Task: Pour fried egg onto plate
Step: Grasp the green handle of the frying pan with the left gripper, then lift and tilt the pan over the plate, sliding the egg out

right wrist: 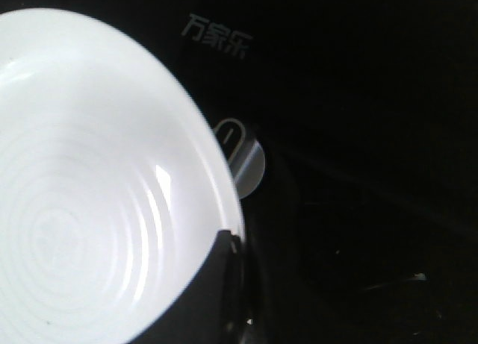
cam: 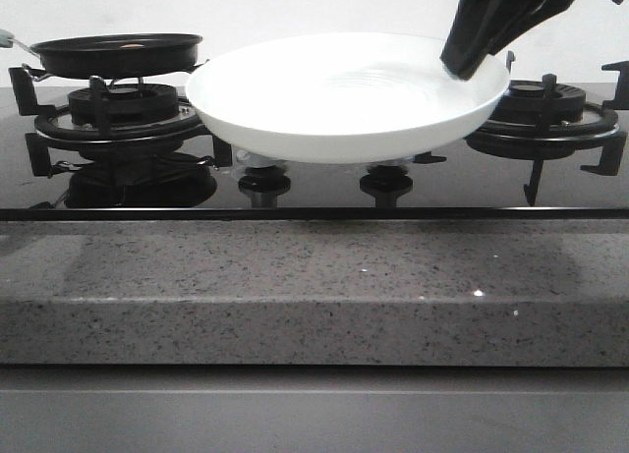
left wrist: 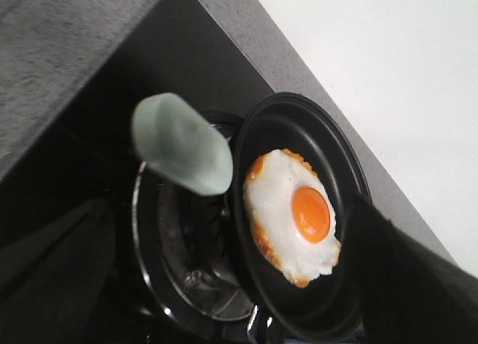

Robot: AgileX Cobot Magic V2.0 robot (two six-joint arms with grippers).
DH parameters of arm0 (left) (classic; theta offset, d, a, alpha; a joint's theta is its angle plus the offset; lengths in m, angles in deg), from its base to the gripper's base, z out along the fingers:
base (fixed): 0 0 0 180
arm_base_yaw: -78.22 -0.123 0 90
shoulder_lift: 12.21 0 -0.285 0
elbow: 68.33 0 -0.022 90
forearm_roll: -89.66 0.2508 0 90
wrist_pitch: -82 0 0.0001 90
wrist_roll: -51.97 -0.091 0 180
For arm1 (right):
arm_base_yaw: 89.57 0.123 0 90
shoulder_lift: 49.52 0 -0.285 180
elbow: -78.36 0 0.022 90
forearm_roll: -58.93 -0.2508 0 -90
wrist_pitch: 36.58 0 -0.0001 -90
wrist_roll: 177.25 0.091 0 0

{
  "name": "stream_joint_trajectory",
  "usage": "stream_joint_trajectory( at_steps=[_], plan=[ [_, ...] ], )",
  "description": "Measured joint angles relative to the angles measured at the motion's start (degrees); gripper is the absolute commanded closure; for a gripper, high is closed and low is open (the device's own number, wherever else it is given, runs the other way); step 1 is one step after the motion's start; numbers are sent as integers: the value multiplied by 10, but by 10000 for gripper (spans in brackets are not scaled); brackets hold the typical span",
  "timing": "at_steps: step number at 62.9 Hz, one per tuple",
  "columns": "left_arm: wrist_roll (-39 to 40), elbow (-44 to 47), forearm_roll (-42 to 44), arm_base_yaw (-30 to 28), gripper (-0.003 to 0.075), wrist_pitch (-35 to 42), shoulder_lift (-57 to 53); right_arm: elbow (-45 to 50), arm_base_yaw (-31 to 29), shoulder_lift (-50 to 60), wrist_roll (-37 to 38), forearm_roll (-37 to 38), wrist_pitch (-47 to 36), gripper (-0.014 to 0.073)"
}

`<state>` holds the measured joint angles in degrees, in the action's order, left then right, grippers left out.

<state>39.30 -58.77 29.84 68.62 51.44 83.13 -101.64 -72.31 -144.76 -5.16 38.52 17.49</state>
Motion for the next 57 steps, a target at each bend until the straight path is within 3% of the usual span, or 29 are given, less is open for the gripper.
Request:
stream_joint_trajectory(
  at_steps=[13, 45, 57],
  plan=[
    [-13, -43, -27, 0, 234, -6, 65, 0, 0, 0, 0, 0, 0, 662],
    [-7, -51, -63, 0, 732, 19, 77, 0, 0, 0, 0, 0, 0, 662],
    [-14, -56, -77, 0, 741, 19, 70, 0, 0, 0, 0, 0, 0, 662]
  ],
)
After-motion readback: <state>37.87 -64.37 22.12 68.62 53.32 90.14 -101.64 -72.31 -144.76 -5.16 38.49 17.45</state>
